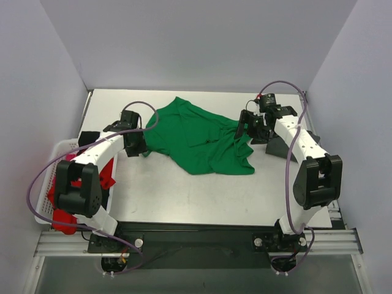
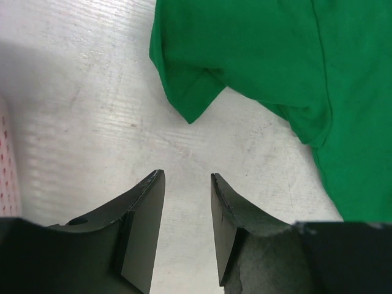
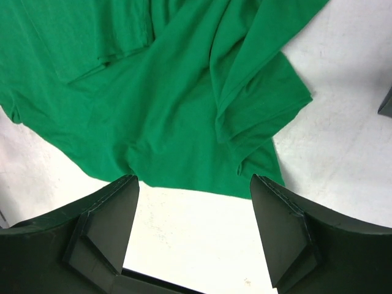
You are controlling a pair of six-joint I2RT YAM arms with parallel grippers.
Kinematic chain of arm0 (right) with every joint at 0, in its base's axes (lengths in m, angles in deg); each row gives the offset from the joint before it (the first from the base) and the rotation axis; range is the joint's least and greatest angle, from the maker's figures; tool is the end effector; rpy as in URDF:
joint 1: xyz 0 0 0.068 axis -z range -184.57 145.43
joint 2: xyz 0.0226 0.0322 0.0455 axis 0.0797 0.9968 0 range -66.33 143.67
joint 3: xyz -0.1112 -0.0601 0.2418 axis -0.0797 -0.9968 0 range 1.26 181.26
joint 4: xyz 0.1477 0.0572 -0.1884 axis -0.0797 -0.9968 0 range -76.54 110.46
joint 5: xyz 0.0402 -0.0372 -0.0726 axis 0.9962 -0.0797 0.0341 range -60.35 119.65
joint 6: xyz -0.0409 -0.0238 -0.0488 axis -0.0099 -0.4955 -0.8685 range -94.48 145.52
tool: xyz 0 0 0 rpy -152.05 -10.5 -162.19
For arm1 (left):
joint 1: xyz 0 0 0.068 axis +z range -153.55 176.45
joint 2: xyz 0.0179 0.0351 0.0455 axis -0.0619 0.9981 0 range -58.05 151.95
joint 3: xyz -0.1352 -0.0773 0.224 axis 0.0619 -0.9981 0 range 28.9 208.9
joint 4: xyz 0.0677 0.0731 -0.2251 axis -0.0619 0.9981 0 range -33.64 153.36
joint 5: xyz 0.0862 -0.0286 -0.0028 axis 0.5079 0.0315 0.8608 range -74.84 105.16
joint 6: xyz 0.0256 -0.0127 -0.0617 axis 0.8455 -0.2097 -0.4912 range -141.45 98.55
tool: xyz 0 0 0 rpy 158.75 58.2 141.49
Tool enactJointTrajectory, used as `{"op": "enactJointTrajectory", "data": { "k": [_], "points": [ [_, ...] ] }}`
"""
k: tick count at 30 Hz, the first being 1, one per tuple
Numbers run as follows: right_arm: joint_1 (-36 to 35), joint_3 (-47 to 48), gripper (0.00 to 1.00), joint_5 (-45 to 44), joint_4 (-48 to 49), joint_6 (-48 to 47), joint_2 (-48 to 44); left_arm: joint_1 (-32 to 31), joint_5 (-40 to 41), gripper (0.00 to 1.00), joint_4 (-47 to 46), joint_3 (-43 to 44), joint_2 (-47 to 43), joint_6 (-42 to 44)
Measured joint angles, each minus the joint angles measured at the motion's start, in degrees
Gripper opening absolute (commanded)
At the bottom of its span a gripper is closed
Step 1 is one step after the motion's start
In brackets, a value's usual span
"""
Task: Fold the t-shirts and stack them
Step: Flatten out the tshirt
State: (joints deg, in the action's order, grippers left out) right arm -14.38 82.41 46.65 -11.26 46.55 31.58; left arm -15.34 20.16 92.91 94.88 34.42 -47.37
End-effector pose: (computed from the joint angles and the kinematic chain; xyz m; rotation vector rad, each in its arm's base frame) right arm 0.3679 0.0799 0.2722 0.1016 2.4551 0.6008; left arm 0.3152 -0.0609 0.2146 -0.3556 2.6435 -0.0964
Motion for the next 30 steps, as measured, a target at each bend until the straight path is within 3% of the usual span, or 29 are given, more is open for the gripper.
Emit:
{"op": "enactJointTrajectory", "data": {
  "k": [10, 24, 25, 29, 30],
  "points": [
    [-0.42, -7.58, 0.75, 0.66, 1.01, 0.87, -5.18, 2.4, -4.42, 0.47, -7.8, -3.13, 6.51, -2.19],
    [-1.18, -8.44, 0.75, 1.42, 1.68, 1.51, -6.84, 2.91, -5.05, 0.46, -12.44, -1.62, 11.21, -2.67],
    [-1.25, -8.76, 0.75, 1.46, 1.7, 1.49, -6.95, 2.91, -5.03, 0.43, -12.76, -1.46, 11.37, -2.84],
    [-1.75, -10.75, 0.75, 1.62, 1.75, 1.36, -7.5, 2.91, -4.59, 0.15, -13.77, -1.05, 12.24, -3.58],
    [-1.95, -11.47, 0.75, 1.64, 1.75, 1.22, -7.56, 2.95, -4.52, 0.03, -13.92, -1.01, 12.37, -3.67]
  ]
}}
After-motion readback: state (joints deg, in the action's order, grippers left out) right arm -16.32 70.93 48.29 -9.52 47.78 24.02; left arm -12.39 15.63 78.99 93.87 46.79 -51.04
